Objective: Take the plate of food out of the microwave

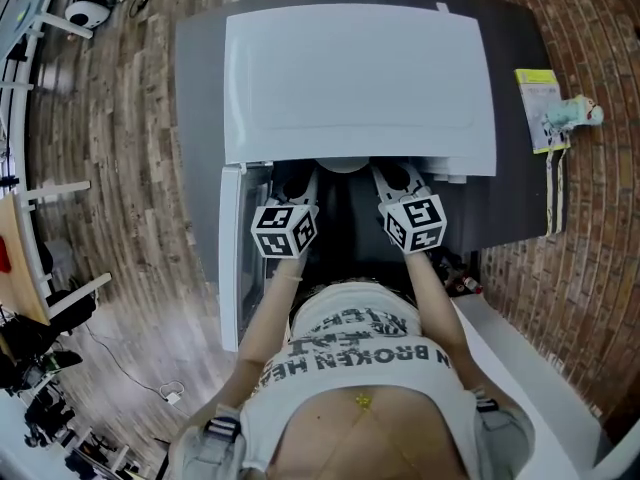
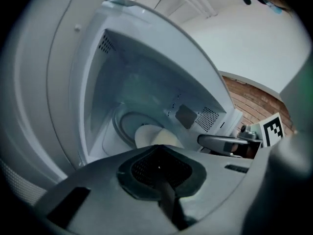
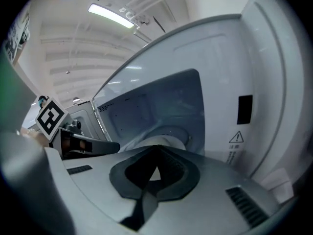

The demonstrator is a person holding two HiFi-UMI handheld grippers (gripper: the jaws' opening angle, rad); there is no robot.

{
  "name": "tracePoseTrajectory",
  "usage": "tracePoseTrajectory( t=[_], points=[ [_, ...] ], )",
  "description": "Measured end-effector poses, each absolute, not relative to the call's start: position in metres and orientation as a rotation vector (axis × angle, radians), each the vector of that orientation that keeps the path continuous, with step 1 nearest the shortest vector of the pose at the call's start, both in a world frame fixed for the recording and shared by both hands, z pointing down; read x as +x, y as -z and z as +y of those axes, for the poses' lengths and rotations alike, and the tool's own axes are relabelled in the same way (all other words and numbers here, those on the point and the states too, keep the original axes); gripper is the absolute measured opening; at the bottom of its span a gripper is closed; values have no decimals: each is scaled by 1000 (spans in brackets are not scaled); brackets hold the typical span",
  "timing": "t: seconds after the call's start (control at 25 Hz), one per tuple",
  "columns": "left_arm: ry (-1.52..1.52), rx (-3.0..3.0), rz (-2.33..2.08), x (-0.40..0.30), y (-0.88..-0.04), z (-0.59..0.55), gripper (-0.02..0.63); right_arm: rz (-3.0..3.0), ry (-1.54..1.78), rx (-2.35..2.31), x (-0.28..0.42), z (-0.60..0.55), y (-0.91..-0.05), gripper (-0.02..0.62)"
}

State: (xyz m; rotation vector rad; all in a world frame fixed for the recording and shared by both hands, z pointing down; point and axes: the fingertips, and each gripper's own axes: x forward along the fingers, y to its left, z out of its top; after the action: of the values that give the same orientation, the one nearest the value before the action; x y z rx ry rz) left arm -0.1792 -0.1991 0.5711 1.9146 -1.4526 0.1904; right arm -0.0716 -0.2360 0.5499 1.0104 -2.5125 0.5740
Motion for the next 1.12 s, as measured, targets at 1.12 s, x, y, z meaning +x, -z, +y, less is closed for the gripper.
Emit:
tracePoseTrajectory(
  t=[1.12],
  points=[
    [326, 1539, -1327, -190, -613, -214, 106, -2455, -679, 1033, -61, -236, -576, 8]
  ],
)
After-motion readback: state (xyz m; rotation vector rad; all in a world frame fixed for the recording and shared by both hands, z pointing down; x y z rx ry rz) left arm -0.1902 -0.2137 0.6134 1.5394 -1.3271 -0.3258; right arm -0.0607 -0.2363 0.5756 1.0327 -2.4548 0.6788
